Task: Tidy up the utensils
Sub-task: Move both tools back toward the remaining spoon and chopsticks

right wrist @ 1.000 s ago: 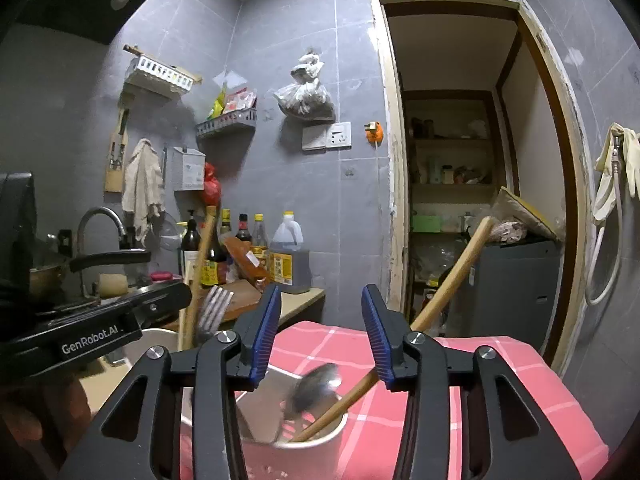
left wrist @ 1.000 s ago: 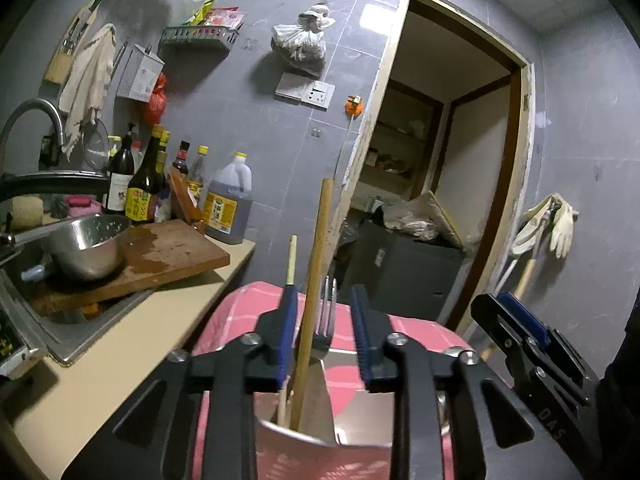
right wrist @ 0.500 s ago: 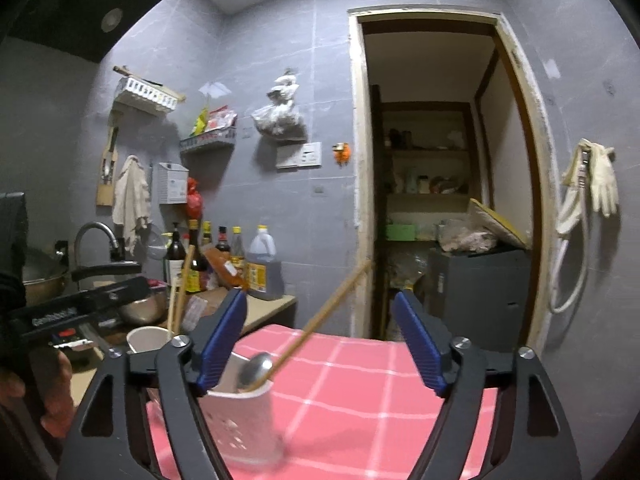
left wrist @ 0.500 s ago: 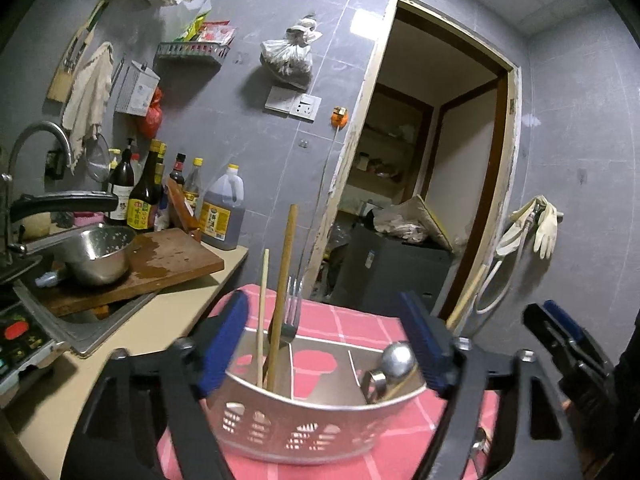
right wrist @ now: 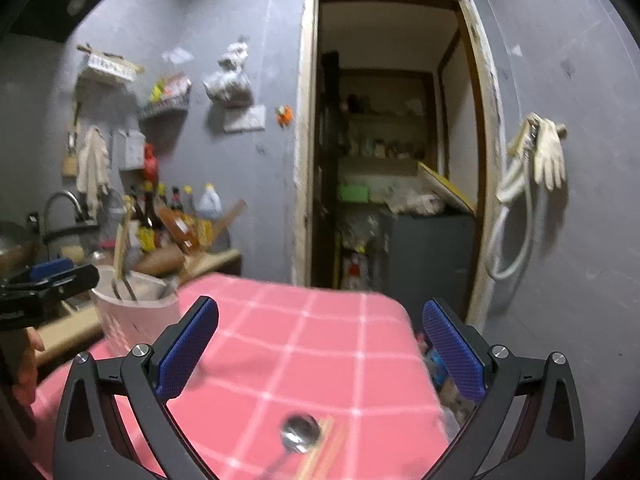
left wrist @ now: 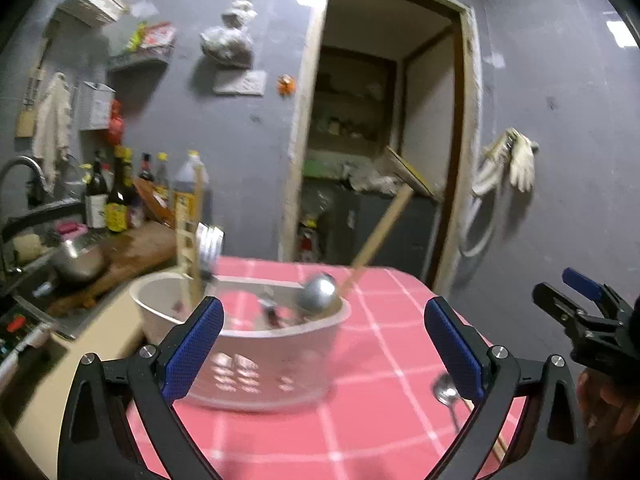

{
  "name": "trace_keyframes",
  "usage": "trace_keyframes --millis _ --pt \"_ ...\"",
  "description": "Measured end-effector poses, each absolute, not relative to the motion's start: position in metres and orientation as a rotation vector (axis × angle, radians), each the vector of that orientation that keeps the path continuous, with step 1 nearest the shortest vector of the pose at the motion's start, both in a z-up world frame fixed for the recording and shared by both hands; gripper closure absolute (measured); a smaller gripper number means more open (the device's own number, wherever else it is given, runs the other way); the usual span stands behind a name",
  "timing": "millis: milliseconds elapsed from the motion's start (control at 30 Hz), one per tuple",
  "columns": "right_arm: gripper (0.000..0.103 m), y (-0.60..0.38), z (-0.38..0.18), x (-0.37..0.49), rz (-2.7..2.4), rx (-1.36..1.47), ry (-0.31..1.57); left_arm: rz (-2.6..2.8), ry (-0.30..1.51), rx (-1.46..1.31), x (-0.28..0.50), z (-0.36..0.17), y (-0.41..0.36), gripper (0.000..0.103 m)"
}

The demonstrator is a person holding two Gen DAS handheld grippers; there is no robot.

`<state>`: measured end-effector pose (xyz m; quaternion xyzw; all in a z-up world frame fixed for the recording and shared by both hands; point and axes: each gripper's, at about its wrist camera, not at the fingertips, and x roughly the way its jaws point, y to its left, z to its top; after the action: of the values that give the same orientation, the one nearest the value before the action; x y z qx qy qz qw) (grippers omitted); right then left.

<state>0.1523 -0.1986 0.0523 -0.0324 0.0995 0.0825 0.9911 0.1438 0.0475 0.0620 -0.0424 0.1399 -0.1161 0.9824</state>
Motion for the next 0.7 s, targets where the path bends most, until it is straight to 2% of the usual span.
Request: trace_keyframes --millis 233,500,567,700 --pt "0.001 -0.228 0.018 0.160 0.120 -0.084 0.416 -0.349 0.431 -0.025 0.157 0.033 -0.003 0.005" --pt "0.030 -0.245 -0.018 0.175 0.172 -0.002 0.630 -0.444 0.621 0.034 0.183 -0.005 -0.041 0.006" --pt "0.036 -0.244 -0.025 0.178 0.195 0.008 0.669 -0.467 0.663 0.045 0.186 -0.013 -0.047 0.010" --pt "0.048 -0.237 -0.034 0.185 0.230 -0.004 0.737 -0.530 0.761 0.060 0.193 -0.027 -0.060 0.032"
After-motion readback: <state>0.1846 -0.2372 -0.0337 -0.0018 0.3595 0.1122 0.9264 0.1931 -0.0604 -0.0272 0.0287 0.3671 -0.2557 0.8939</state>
